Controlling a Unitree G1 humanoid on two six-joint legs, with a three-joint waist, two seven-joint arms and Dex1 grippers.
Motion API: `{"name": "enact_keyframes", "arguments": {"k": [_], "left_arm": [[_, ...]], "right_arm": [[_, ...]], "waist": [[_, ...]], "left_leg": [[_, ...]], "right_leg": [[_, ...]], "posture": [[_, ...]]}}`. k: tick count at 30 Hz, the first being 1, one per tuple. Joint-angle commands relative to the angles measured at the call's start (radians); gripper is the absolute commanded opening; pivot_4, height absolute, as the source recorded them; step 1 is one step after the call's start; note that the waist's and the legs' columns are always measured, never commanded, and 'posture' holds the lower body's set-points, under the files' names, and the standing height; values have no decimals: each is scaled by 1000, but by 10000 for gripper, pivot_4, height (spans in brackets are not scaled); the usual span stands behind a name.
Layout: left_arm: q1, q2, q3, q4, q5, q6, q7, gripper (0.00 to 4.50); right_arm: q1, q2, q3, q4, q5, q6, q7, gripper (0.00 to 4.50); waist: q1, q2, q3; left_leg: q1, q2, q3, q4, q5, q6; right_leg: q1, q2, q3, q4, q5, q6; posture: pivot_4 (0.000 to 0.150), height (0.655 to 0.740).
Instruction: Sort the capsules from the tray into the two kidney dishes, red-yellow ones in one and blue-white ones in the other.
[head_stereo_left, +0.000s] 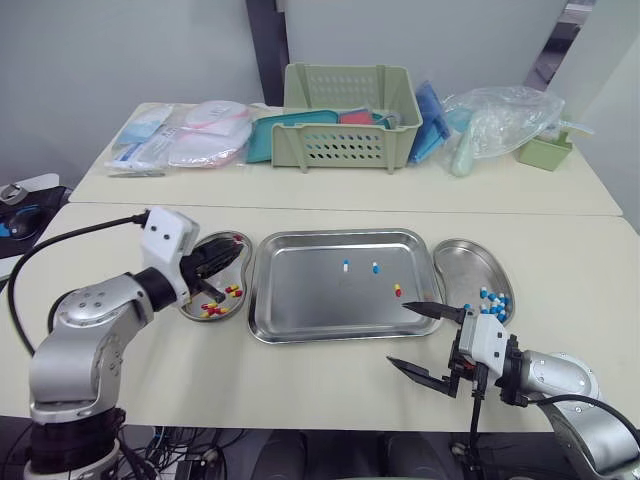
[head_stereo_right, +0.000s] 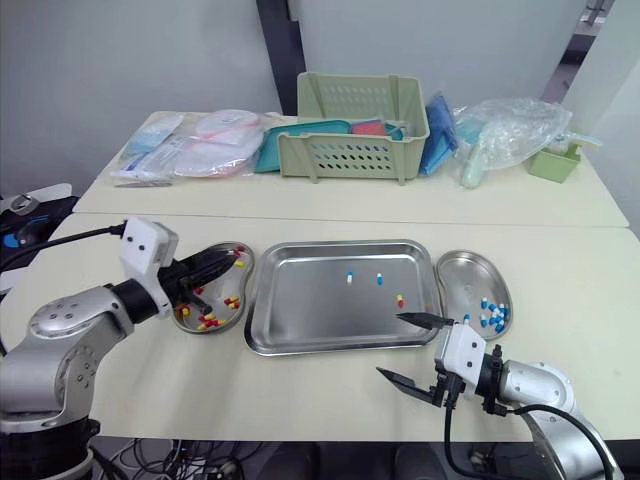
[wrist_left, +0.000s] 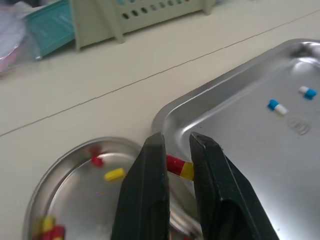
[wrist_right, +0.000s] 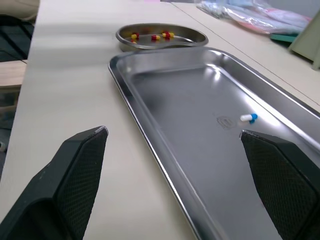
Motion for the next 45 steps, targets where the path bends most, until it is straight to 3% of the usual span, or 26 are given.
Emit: {"name": "enact_keyframes", "arguments": {"k": [1, 14, 24, 45], "left_arm": [[26, 6, 55, -31, -7, -28, 46, 3544], [57, -100, 90, -7, -32, -82, 208, 3543], [107, -84, 101, -41, -66, -98, 216, 35685], [165, 20, 195, -42, -150, -140, 150, 35685]], "right_arm": [[-38, 8, 18, -6, 35, 7, 26, 45000], [-107, 16, 39, 35, 35, 12, 43, 45000], [-93, 25, 49, 34, 23, 5, 33, 45000], [-69, 33, 44, 47, 6, -16, 27, 45000]], "waist": [[1, 0, 0], [0, -1, 0], [0, -1, 0], [0, -1, 0]], "left_leg": [[0, 0, 0, 0, 0, 0], [0, 0, 1, 0, 0, 0], [0, 0, 0, 0, 0, 0], [0, 0, 0, -1, 0, 0]], "right_leg": [[0, 0, 0, 0, 0, 0], [0, 0, 0, 0, 0, 0], [0, 0, 0, 0, 0, 0], [0, 0, 0, 0, 0, 0]], "posture": [[1500, 7400], [1500, 7400], [1500, 7400], [1500, 7400]]}}
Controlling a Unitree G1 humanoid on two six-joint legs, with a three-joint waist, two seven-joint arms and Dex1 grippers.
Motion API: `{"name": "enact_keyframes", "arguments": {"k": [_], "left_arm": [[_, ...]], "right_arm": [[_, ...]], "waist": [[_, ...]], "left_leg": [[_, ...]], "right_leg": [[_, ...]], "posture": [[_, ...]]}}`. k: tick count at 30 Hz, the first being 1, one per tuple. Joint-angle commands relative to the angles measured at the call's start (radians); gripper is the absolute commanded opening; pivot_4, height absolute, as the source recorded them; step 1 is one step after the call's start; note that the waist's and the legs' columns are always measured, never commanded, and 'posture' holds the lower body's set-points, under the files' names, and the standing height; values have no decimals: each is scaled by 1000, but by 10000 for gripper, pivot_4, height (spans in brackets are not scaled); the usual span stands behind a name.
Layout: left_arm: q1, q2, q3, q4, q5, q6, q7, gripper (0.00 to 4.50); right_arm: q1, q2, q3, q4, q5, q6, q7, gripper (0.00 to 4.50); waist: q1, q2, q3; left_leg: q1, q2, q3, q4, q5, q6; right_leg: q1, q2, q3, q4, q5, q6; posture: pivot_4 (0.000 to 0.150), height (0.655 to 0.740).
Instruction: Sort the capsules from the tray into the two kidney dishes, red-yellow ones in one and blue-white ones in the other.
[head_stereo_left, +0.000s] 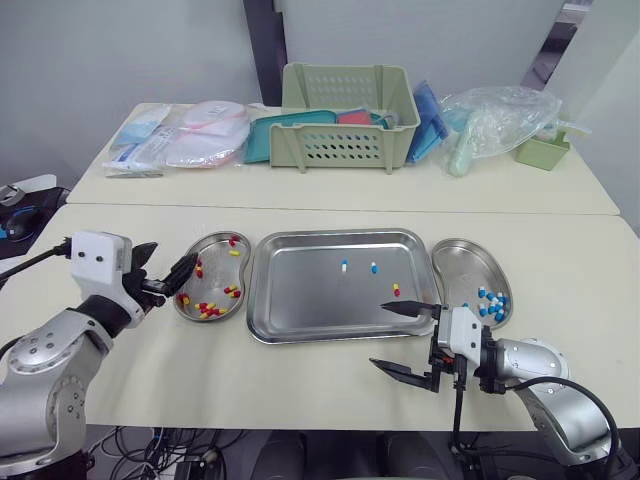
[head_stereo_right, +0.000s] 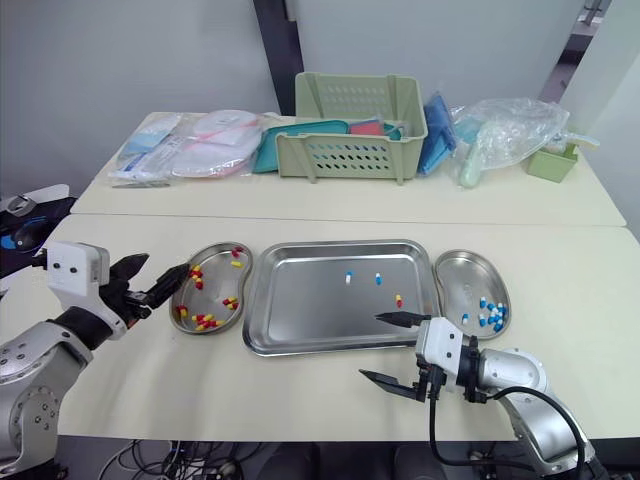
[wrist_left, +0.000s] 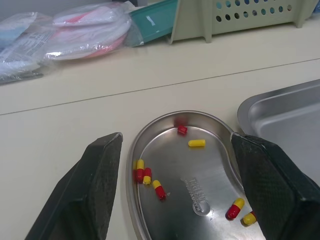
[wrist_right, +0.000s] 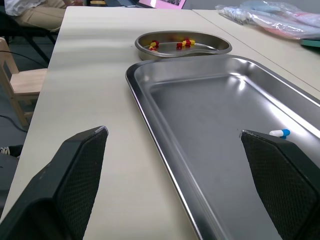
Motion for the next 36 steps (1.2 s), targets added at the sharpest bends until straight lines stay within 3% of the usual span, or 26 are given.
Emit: {"name": "enact_keyframes", "arguments": {"k": [1, 3, 8, 14, 18, 22, 36], "left_arm": [[20, 28, 69, -27, -34, -38, -34, 35685], [46, 46, 105, -11, -46, -56, -67, 35685], [126, 99, 224, 72, -78, -110, -182, 44643], [263, 142, 316, 291, -3, -265, -284, 44643], [353, 149, 343, 409, 34, -359, -339, 44643], [414, 149, 343, 492, 54, -418, -371, 44643], [507, 84, 303, 320, 21, -383, -369, 44643]], "right_arm": [[7, -9, -33, -25, 10, -24, -3, 45000], [20, -24, -64, -35, 17, -23, -7, 45000], [75, -82, -192, -41, 46, -23, -4, 45000], [119, -225, -450, 61, 143, 28, 69, 45000], [119, -328, -589, 222, 147, 14, 146, 45000], [103, -407, -639, 355, 110, -23, 204, 45000], [125, -462, -675, 473, 71, -30, 256, 45000]], "waist": [[0, 0, 0], [0, 0, 0], [0, 0, 0], [-4, 1, 1], [-2, 0, 1], [-2, 0, 1], [-2, 1, 1]], "left_leg": [[0, 0, 0, 0, 0, 0], [0, 0, 0, 0, 0, 0], [0, 0, 1, 0, 0, 0], [0, 0, 3, -1, 0, 0], [0, 0, 3, -1, 0, 0], [0, 0, 3, -1, 0, 0], [0, 1, 4, -1, 0, 0]], "right_leg": [[0, 0, 0, 0, 0, 0], [0, 0, 0, 0, 0, 0], [0, 0, 0, 0, 0, 0], [0, 0, 2, -1, 0, 0], [0, 0, 1, -1, 0, 0], [0, 0, 1, -1, 0, 0], [0, 0, 2, -1, 0, 0]], "posture": [[1500, 7400], [1500, 7400], [1500, 7400], [1500, 7400], [1500, 7400], [1500, 7400], [1500, 7400]]}}
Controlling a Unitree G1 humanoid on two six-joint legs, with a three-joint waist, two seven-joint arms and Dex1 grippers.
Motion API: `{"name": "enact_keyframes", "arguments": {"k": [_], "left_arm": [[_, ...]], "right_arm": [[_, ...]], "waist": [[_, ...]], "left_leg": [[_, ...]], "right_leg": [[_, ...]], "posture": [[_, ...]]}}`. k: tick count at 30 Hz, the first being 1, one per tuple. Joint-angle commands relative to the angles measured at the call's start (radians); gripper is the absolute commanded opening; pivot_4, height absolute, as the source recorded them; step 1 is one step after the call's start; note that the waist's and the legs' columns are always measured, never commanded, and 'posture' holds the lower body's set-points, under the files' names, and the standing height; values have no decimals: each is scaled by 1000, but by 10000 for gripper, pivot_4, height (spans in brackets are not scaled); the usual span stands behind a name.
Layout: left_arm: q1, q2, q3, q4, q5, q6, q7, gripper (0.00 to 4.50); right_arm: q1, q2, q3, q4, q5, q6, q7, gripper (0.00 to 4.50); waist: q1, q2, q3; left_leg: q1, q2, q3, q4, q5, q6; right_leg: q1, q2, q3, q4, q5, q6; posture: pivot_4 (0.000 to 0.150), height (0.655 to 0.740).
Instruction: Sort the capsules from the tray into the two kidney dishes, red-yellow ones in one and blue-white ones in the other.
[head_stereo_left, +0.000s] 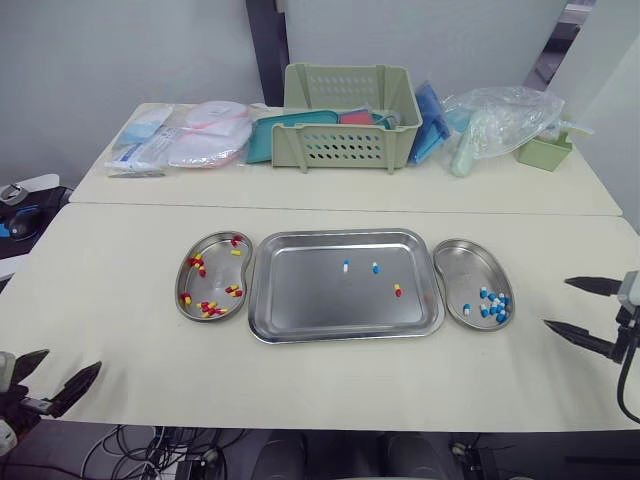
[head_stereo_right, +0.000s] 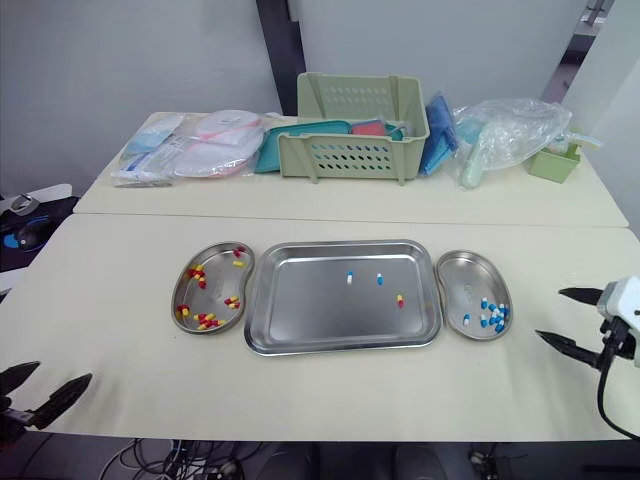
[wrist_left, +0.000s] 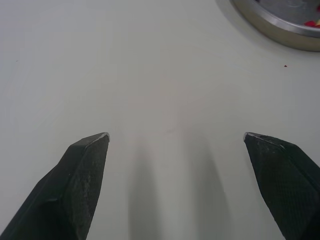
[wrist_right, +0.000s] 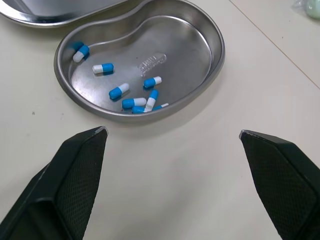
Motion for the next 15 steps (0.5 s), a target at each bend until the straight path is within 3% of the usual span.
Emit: {"name": "enact_keyframes", "arguments": {"k": [1, 5, 15], "left_arm": [[14, 2, 7, -49, -19, 23, 10, 44643], [44, 19, 22, -95, -72, 84, -41, 44643], [103, -47, -29, -229, -99, -2, -117, 44643]], "right_arm": [[-4, -19, -44, -6, 4, -1, 5, 45000], [-4, -20, -46, -9, 15, 42, 6, 45000], [1, -14, -49, 17, -19, -4, 5, 45000]], "waist": [[0, 0, 0], [-1, 0, 0], [0, 1, 0]], "left_leg": [[0, 0, 0, 0, 0, 0], [0, 0, 0, 0, 0, 0], [0, 0, 0, 0, 0, 0]], "right_leg": [[0, 0, 0, 0, 0, 0], [0, 0, 0, 0, 0, 0], [0, 0, 0, 0, 0, 0]], "posture": [[1500, 7400], [1500, 7400], [1500, 7400]]}}
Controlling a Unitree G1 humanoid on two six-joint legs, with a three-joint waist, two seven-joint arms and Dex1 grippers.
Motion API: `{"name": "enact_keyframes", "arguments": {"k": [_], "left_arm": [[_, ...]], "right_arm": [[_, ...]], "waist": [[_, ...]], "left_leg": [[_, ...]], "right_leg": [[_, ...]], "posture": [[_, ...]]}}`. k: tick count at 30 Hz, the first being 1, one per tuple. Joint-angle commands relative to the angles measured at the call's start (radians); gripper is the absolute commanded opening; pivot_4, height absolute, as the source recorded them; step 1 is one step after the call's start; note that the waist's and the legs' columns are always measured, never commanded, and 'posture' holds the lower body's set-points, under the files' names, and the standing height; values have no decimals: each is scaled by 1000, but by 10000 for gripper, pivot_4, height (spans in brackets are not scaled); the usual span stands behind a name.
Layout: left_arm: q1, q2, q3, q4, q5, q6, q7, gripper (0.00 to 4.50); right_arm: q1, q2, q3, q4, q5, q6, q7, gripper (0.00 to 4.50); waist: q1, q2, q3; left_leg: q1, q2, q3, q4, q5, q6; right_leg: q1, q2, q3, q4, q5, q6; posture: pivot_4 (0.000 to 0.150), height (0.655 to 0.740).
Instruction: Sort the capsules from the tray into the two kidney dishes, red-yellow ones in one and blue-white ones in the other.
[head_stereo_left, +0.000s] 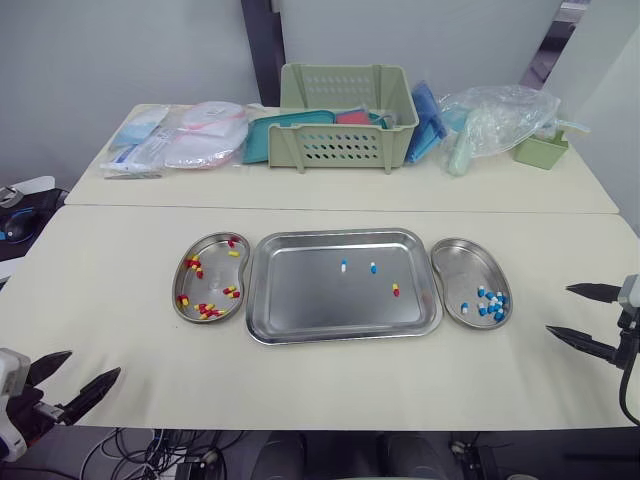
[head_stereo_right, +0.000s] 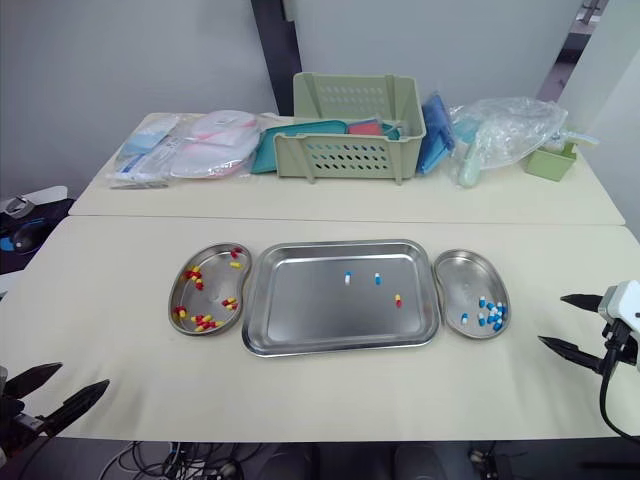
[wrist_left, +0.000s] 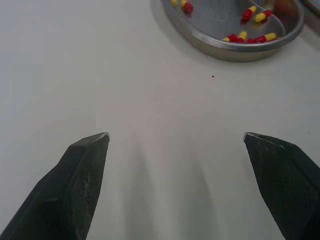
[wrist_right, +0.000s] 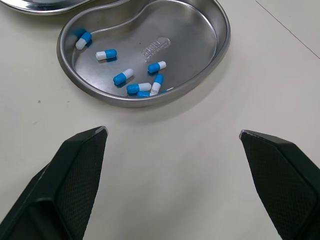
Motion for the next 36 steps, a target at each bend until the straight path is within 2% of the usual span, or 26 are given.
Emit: {"name": "enact_keyframes", "arguments": {"k": [1, 4, 10, 18, 28, 36], "left_arm": [[6, -48, -53, -109, -61, -71, -65, 44643], [19, -76, -139, -208, -118, -67, -125, 44643], [-25, -125, -270, -261, -110, -128, -115, 44643], [-97, -203, -391, -226, -70, -264, -105, 44643], [-132, -230, -508, -139, -26, -363, -115, 44643], [-148, -249, -556, -82, 3, -442, -105, 44643]], "right_arm": [[8, -17, -50, 18, -9, -33, 4, 45000], [35, -19, -68, 29, -13, -35, 14, 45000], [76, -17, -94, 46, -22, -50, 16, 45000], [103, -9, -110, 22, -15, -43, 7, 45000], [111, -14, -130, -11, -4, -19, 7, 45000], [61, -15, -125, -160, 50, 72, 4, 45000]], "waist": [[0, 0, 0], [3, 0, 0], [1, 2, -1], [1, 2, 0], [1, 2, 0], [1, 3, -1]], "left_leg": [[0, 0, 0, 0, 0, 0], [0, 0, 1, 0, 0, 0], [0, 0, 2, 0, 0, 0], [0, 0, 2, 0, 0, 0], [0, 0, 2, 0, 0, 0], [1, 0, 2, 0, 0, 0]], "right_leg": [[0, 0, 0, 0, 0, 0], [0, -1, 1, 0, 0, 0], [1, 0, 1, 0, 0, 0], [1, 0, 2, 0, 0, 0], [1, 0, 1, 0, 0, 0], [1, 0, 1, 0, 0, 0]], "posture": [[1500, 7400], [1500, 7400], [1500, 7400], [1500, 7400], [1500, 7400], [1500, 7400]]}}
